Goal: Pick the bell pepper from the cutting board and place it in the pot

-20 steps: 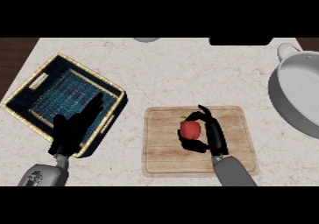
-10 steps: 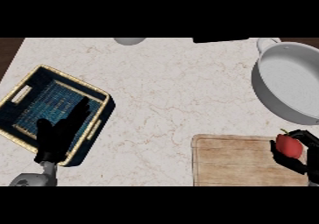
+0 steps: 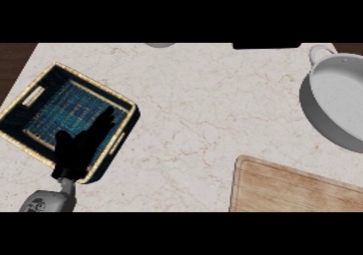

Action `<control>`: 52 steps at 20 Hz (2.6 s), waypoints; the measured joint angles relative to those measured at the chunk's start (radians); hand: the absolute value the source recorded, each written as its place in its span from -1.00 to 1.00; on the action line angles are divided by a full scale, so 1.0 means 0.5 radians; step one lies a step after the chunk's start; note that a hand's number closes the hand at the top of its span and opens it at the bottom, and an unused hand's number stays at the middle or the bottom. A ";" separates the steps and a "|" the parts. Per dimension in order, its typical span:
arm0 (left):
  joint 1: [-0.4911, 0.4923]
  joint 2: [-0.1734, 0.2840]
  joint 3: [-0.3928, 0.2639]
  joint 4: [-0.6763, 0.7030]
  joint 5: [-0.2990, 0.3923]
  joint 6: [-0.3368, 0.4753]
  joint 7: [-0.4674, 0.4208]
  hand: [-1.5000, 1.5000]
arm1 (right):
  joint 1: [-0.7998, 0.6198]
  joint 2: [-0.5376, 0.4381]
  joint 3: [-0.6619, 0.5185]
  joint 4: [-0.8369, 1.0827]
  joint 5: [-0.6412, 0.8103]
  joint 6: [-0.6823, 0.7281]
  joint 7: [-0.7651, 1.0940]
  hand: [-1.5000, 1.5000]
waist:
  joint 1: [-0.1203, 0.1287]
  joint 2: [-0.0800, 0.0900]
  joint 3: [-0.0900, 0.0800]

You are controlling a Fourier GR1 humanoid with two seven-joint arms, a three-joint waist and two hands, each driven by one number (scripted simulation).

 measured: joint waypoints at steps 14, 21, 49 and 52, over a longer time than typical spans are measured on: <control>-0.007 -0.031 0.018 0.026 -0.076 -0.052 -0.038 0.00 | 0.001 -0.379 -0.019 -0.499 0.176 -0.328 0.572 1.00 | 0.041 -0.003 -0.007; 0.000 -0.078 -0.005 -0.007 -0.118 -0.047 -0.017 0.00 | -0.260 -0.570 0.172 -0.676 0.370 -0.366 1.111 1.00 | 0.072 0.001 -0.004; -0.078 -0.117 0.041 0.041 -0.125 -0.153 0.022 0.00 | -1.693 -0.248 1.160 0.620 1.539 0.182 2.176 -1.00 | 0.172 0.041 -0.001; -0.108 -0.133 0.047 0.078 -0.140 -0.143 0.016 0.00 | -1.779 -0.147 1.072 0.685 1.488 0.065 2.084 -1.00 | 0.148 0.039 0.001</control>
